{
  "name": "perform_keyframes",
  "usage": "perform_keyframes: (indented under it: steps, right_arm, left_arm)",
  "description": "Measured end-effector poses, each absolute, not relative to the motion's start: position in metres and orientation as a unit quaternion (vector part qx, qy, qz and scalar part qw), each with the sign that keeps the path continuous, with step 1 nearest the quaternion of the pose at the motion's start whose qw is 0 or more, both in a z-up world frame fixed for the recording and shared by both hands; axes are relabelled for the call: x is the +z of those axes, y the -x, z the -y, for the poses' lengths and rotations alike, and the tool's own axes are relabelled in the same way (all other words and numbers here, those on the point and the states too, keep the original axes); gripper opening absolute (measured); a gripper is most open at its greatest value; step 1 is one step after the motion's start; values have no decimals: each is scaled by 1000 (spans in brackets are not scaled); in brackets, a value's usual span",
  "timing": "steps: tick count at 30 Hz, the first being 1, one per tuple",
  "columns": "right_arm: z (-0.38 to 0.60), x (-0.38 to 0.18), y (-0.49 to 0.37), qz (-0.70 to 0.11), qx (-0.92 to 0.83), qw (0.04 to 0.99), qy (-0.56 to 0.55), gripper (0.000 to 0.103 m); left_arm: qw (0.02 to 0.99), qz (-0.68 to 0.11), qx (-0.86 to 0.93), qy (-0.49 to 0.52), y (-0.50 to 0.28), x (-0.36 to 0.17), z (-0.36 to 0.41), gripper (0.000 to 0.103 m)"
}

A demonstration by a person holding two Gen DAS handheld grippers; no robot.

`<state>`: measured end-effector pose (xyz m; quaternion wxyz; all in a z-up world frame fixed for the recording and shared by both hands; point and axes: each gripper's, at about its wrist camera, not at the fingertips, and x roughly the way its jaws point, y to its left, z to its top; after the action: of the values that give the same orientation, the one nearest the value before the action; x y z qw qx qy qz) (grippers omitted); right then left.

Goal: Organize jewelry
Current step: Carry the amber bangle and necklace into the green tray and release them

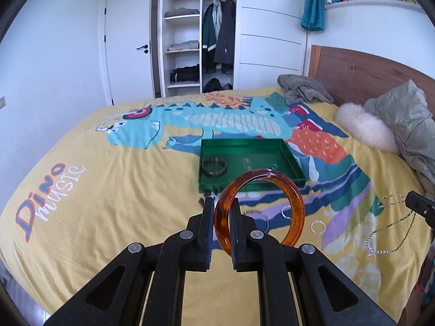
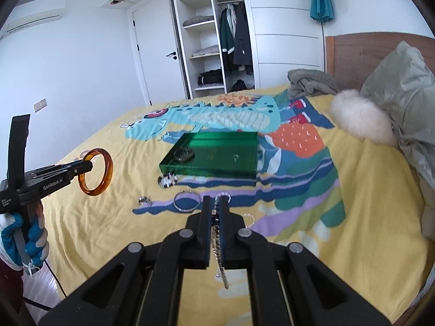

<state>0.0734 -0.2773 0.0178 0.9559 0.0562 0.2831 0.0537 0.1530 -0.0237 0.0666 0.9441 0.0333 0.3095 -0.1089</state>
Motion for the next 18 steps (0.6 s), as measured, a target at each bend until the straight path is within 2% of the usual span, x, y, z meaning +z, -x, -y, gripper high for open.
perform_keyframes:
  steps: [5,8,13,18]
  right_arm:
    - [277,60,-122,-251,51,966,-42,4]
    - [275,77,-163,-241,48,969,-34,4]
    - [273,75,-244,-243,44,969,-26,4]
    - [269,40,-334,-262,46,964,-15,4]
  left_arm:
    - [949,-296,-105,-38,-206,101,33,10]
    - [948,-299,-101,-46,-244,102,45,10]
    - [940,-325,-87,-58,-317,72,69,10]
    - [925,-363,-83,-83,-385,15,101,10]
